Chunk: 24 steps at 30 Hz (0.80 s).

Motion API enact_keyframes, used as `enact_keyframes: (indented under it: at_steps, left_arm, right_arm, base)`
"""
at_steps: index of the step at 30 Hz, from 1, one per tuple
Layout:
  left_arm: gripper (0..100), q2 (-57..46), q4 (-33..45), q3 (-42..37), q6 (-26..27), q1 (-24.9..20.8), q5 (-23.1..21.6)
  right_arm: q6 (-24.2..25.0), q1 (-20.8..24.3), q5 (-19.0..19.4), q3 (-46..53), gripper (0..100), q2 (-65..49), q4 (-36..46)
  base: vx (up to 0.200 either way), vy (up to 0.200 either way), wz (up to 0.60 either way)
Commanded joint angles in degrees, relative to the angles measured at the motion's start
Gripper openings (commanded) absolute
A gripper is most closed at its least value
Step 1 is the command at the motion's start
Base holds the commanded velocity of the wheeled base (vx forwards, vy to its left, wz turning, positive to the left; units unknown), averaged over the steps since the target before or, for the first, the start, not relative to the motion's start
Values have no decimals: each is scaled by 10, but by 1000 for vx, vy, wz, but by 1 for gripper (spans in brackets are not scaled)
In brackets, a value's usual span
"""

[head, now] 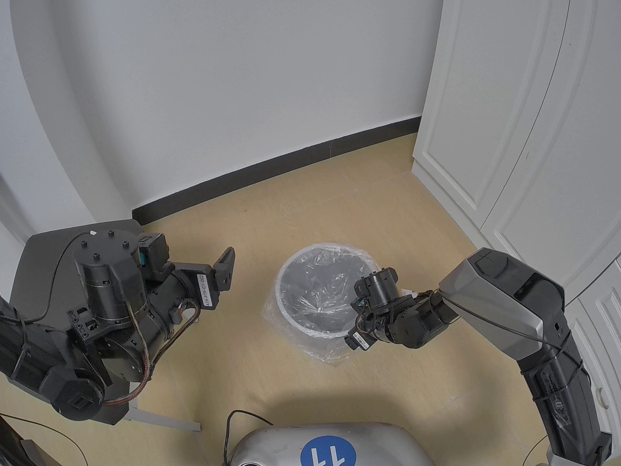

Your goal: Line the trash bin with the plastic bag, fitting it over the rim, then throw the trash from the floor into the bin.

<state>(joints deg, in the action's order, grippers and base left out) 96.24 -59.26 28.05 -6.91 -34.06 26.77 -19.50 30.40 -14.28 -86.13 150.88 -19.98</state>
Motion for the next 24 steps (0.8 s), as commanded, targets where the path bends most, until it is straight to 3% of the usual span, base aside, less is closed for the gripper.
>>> enact_keyframes:
  at_steps: [1,10,16,24]
  left_arm:
    - [100,5,-1,0,0,0,0]
    - [100,16,-34,-9,1,0,-1]
    - [100,15,-37,-9,2,0,-1]
    - [100,9,-37,-9,6,0,0]
  right_arm:
    - [-1,-7,2,-9,100,7,2]
    - [-18,-9,6,-15,100,0,80]
    - [-38,-14,6,2,100,-6,80]
    - [-22,-16,8,21,100,-9,35]
  base:
    - [0,0,0]
    - [0,0,0]
    - [0,0,0]
    - [0,0,0]
